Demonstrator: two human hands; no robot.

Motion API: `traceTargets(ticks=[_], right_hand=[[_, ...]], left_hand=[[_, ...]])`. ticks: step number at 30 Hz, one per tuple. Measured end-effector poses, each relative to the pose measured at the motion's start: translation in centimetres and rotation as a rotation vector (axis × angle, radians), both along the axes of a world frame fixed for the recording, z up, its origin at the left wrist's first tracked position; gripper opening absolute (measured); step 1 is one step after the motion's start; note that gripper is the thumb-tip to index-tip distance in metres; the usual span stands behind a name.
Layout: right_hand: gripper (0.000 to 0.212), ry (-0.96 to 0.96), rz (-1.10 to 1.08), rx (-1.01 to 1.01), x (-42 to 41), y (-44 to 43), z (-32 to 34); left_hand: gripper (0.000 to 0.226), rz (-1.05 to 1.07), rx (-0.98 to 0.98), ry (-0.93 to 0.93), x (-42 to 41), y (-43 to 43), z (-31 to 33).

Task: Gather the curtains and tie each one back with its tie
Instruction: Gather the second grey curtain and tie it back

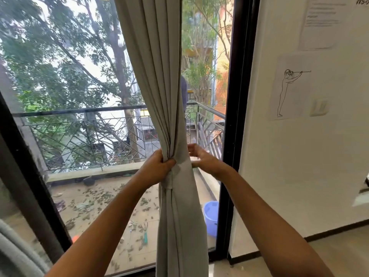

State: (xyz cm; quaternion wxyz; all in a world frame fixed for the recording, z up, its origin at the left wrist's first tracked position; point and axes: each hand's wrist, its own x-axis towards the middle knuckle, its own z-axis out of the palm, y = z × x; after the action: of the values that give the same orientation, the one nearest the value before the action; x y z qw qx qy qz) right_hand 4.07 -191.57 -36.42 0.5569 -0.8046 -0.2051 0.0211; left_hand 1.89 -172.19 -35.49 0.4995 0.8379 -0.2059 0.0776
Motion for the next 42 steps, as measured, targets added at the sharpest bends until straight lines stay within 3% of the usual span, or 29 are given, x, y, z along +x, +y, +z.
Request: traceTargets(ticks=[3, 6, 13, 19, 22, 26, 31, 35, 37, 39, 42], right_hand=[[0.062, 0.058, 0.195, -0.04, 0.9, 0.5, -1.7], [0.042, 0.08, 0.21, -0.112, 1.9, 1.1, -1.8], [0.013, -0.24, -0.051, -0.388, 1.9, 0.6, -0.8], [0.011, -0.567, -0.22, -0.82, -2.3, -1.9, 2.6], [0.015, -0.596, -0.324, -0.9, -5.4, -1.8, 3.3], [0.019, -0.581, -0.395, -0.878, -8.2, 1.3, 2.8], [0.028, -0.578, -0.588, -0.793, -8.5, 4.6, 2.1], [0.024, -0.479, -0.618, -0.745, -7.9, 6.4, 2.2], [0.014, -0.368, -0.562, -0.666, -7.5, 6.7, 2.6], [0.008, -0.258, -0.495, -0.619, -7.3, 6.1, 3.0], [0.018, -0.086, -0.4, -0.499, -7.4, 4.8, 3.2]], left_hand=[[0.023, 0.047, -0.02, -0.011, -0.1, 0.4, 0.0], [0.022, 0.076, -0.045, 0.018, -0.2, 1.2, 0.1], [0.019, 0.103, -0.038, 0.034, -0.2, 1.9, 0.0], [0.024, 0.225, 0.048, -0.065, 1.1, 0.9, -0.3], [0.026, 0.253, 0.091, -0.127, 1.3, -0.1, -0.7], [0.027, 0.327, 0.125, -0.188, 1.2, -0.6, -1.4], [0.033, 0.424, 0.323, -0.362, -0.1, -0.2, -1.7], [0.025, 0.379, 0.274, -0.326, -0.8, 0.3, -1.0], [0.022, 0.309, 0.165, -0.229, -0.9, 0.7, -0.5], [0.012, 0.114, -0.122, -0.015, -1.0, 1.4, -0.2], [0.024, -0.12, -0.375, 0.197, -1.0, 3.2, -0.1]])
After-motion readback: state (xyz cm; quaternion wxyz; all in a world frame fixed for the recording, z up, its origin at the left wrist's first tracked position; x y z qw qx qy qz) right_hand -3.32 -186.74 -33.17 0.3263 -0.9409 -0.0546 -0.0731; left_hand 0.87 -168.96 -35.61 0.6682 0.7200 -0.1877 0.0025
